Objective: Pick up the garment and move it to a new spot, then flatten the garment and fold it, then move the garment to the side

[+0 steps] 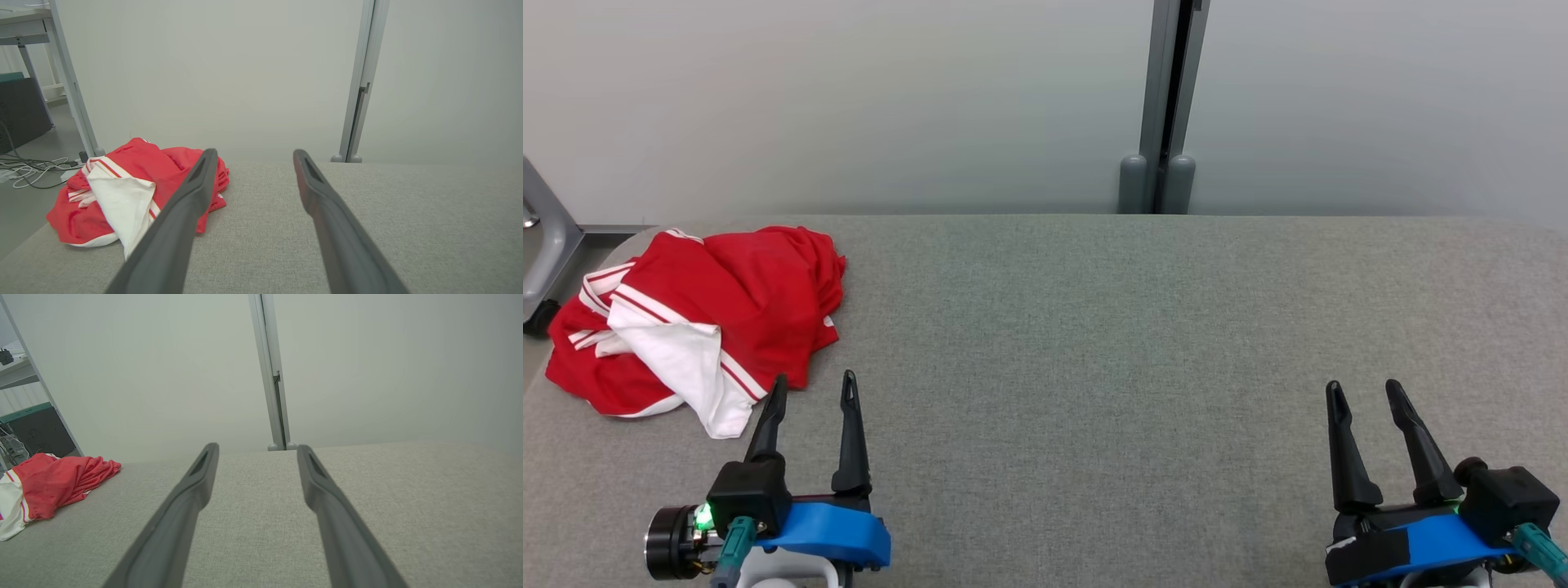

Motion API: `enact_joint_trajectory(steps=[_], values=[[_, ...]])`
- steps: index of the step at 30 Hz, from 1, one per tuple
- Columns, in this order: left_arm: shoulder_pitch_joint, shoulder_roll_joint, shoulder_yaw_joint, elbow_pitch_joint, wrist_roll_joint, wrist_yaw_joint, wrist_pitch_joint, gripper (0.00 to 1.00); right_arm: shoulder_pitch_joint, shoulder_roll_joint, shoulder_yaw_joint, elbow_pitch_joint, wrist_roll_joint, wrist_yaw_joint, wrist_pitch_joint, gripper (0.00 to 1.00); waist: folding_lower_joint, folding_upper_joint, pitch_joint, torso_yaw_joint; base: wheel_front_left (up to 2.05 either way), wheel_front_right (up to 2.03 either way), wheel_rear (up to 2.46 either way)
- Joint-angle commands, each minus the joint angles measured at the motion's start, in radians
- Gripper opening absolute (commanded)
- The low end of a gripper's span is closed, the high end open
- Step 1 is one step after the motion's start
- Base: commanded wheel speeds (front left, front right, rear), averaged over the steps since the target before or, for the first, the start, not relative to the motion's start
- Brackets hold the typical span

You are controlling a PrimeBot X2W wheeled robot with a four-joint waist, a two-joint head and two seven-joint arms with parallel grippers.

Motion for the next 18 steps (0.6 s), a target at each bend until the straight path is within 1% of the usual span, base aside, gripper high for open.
enact_joint_trajectory(steps=[1,10,18], values=[[-0.001,0.006,0.000,-0.011,-0.005,0.005,0.010,1.00,0.013,-0.007,-0.003,-0.002,-0.004,0.002,-0.006,1.00,0.0000,0.0000,0.002,-0.001,0.00,0.00,0.00],[0.009,0.012,-0.003,-0.045,-0.017,0.015,0.066,1.00,0.014,-0.007,-0.009,0.007,-0.012,0.002,-0.006,1.00,0.0000,0.0000,0.001,-0.001,0.00,0.00,0.00],[0.016,0.026,-0.009,-0.092,0.000,0.041,0.115,1.00,0.015,-0.007,-0.018,0.019,-0.021,0.002,-0.004,1.00,0.0000,0.0000,-0.004,0.004,0.00,0.00,0.00]])
